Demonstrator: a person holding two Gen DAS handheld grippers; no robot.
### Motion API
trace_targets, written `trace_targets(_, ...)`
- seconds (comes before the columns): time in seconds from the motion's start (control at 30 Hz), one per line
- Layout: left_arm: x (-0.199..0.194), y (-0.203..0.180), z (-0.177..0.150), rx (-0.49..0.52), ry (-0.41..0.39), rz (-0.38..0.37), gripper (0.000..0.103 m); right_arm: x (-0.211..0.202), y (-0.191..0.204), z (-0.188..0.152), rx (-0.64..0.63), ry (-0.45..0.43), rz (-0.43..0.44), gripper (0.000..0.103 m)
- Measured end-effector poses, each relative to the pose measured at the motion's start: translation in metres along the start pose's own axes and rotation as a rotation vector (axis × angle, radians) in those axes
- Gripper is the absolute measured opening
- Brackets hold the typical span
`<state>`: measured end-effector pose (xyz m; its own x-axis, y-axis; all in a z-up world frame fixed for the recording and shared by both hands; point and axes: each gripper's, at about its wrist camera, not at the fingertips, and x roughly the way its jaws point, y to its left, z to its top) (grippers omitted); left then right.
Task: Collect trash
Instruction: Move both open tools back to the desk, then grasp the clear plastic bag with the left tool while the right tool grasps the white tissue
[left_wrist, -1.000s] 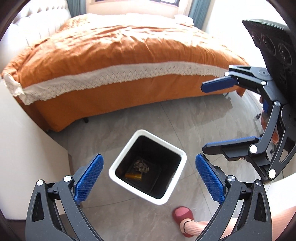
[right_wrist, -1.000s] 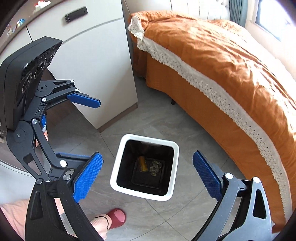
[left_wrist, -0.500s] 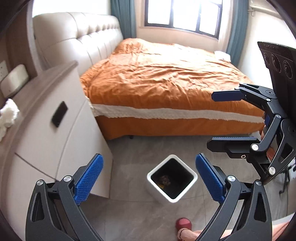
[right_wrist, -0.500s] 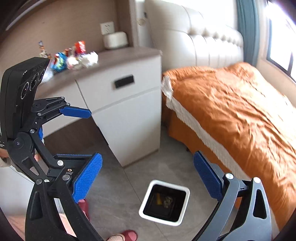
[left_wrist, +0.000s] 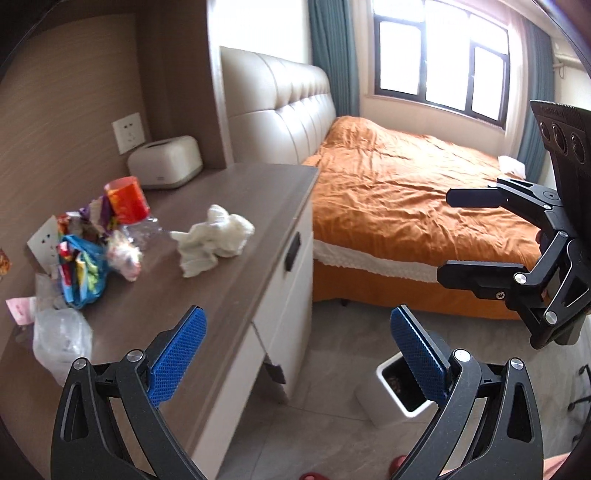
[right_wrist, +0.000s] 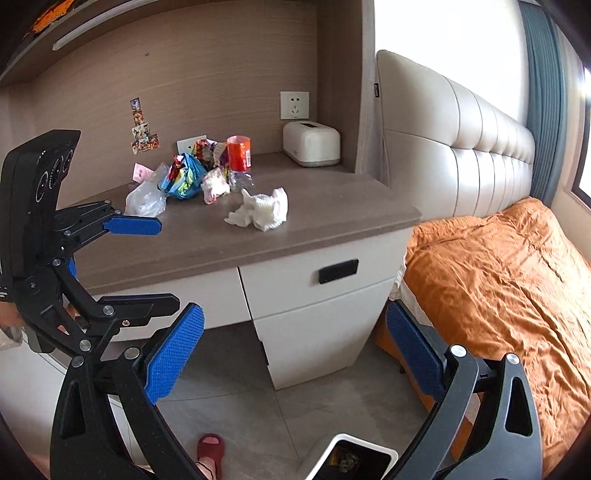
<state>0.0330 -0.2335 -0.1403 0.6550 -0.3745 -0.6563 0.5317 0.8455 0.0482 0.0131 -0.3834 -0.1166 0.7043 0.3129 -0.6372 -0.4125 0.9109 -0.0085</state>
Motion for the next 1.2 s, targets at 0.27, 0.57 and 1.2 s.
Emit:
trace_targets(0.27,-0.013,0.107,-0.008,-0.077,-0.007,0.119,0.098,0.063,0.037,0.050,-0.038,-0.008,0.035,0.098)
trace_targets(0.57,0.005,0.180,-0.024,-0.127,0.026,0.188,0.098,0.131,0.051,0.070,-0.024,0.022,-0.017,0.098)
trace_targets(1.2,0.045,0.216,-0.036,-0.124,0.153,0.164,0.041,0.215,0.037,0.076,0.038,0.136,-0.070,0.051)
